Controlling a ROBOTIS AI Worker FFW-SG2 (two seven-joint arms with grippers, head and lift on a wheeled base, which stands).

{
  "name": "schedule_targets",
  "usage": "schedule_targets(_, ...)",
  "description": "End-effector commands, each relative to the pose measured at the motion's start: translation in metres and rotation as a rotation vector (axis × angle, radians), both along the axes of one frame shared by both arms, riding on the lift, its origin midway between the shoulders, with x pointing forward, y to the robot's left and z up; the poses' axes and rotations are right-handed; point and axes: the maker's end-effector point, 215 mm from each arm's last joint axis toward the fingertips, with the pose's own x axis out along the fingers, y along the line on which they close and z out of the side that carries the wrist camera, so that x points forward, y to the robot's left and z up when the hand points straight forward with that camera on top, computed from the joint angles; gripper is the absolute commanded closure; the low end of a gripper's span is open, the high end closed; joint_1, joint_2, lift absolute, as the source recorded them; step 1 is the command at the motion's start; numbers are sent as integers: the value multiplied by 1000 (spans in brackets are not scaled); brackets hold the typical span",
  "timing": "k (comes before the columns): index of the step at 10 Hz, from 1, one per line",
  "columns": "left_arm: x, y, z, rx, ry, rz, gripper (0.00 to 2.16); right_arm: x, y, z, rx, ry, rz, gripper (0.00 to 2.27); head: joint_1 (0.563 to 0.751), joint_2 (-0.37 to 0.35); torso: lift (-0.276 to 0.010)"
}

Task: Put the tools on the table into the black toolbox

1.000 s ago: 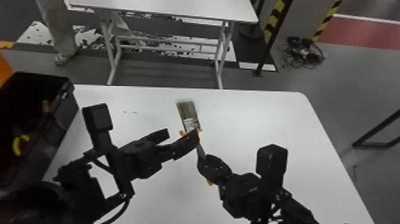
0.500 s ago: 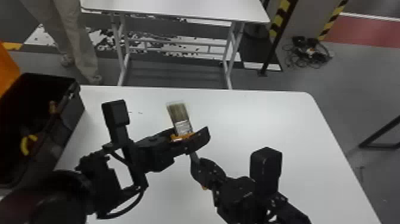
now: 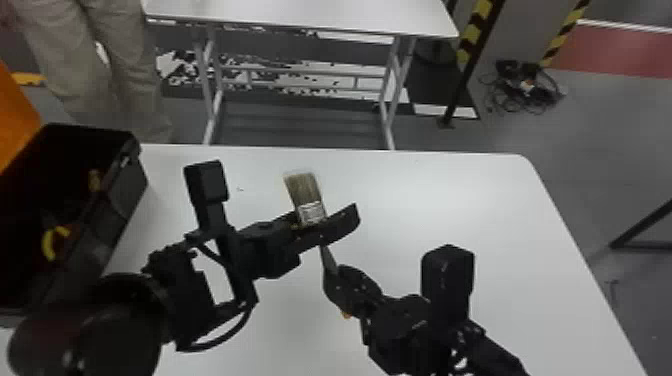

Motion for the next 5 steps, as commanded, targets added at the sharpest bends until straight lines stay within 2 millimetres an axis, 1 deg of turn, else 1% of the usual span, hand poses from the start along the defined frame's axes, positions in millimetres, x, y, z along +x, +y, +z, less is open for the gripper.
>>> schedule_targets(1,3,1,0,12,-13,-5,734,1,-1,-3,-2,6,0,2243,695,-116,-75)
schedule_targets(2,5,1,-1,22,-17,-8,1268,1,-1,-3,-2,6,-1,2243,695,-116,-75)
schedule_targets(3,5,0,-1,31,-26,-17,1541,2,-2,-3,-2,8,-3,2243,695,-116,-75)
schedule_targets(4,5,0,-2,42,-31,-21,1997,3,-3,-3,0,8,-5,2243,695,-116,-75)
schedule_targets(5,4,0,-4,51,-34,-30,2135,3,-2,-3,3,8,-5,2243,695,-119,-75)
